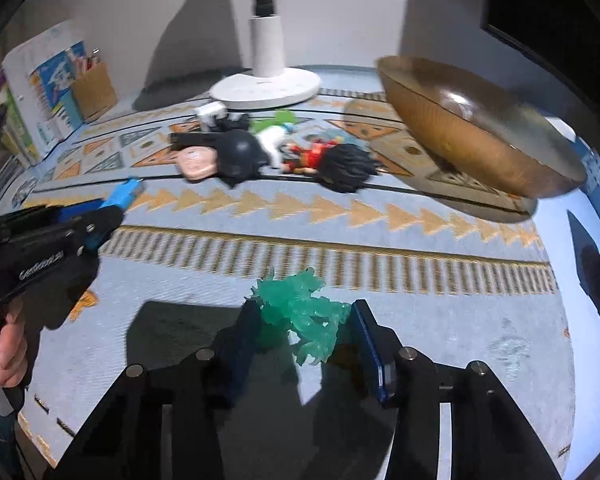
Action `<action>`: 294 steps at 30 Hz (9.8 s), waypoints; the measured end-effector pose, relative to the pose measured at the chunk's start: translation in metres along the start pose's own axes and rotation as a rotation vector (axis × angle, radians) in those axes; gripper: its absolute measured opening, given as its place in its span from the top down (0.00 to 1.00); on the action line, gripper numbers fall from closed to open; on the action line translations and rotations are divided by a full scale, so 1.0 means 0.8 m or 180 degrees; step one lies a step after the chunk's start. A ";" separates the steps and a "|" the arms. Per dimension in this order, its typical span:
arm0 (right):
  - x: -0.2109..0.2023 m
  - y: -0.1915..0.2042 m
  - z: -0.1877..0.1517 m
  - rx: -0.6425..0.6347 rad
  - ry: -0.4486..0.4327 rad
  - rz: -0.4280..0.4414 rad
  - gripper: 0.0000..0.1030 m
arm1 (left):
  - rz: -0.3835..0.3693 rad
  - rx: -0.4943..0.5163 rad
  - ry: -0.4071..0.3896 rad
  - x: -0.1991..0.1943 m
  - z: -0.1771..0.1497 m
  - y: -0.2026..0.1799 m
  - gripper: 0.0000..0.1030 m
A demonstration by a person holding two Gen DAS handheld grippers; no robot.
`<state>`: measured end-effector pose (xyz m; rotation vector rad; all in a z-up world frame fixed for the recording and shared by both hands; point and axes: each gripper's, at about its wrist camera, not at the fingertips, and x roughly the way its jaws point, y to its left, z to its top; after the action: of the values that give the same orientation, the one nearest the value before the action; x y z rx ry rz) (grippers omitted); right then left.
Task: Organize rigid objects
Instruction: 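Lift and carry the blue stick and green figure over the glass bowl, then open both tools to release the blue stick and green figure into the bowl, then withdraw both open tools from the bowl back toward the rug, then grasp the pink eraser with the left tool while the right tool grasps the black-headed figure, then lift the pink eraser and black-headed figure off the rug with both tools, then carry both objects over the bowl and open both tools to drop them, then move both open tools back toward the remaining toys on the rug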
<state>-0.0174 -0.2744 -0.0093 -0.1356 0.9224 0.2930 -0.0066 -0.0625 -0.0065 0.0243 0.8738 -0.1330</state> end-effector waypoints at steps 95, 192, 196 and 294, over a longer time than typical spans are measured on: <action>-0.016 -0.024 0.055 0.0469 -0.0592 0.0242 0.40 | -0.0550 -0.0599 -0.0315 -0.050 0.040 0.064 0.58; -0.017 -0.050 -0.017 0.0416 0.0051 0.0691 0.37 | -0.0622 -0.0072 -0.0113 0.007 0.016 -0.005 0.69; -0.003 -0.043 -0.007 0.0679 0.0108 0.0623 0.36 | -0.0638 -0.0106 -0.0102 0.008 0.016 0.000 0.69; -0.238 -0.142 0.040 0.1703 -0.1176 0.0160 0.39 | -0.0690 0.0135 -0.1368 -0.256 0.121 0.003 0.38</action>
<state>-0.0660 -0.4110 0.1611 0.4237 0.6103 0.1035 -0.0619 -0.0453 0.2125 -0.0580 0.4420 -0.3463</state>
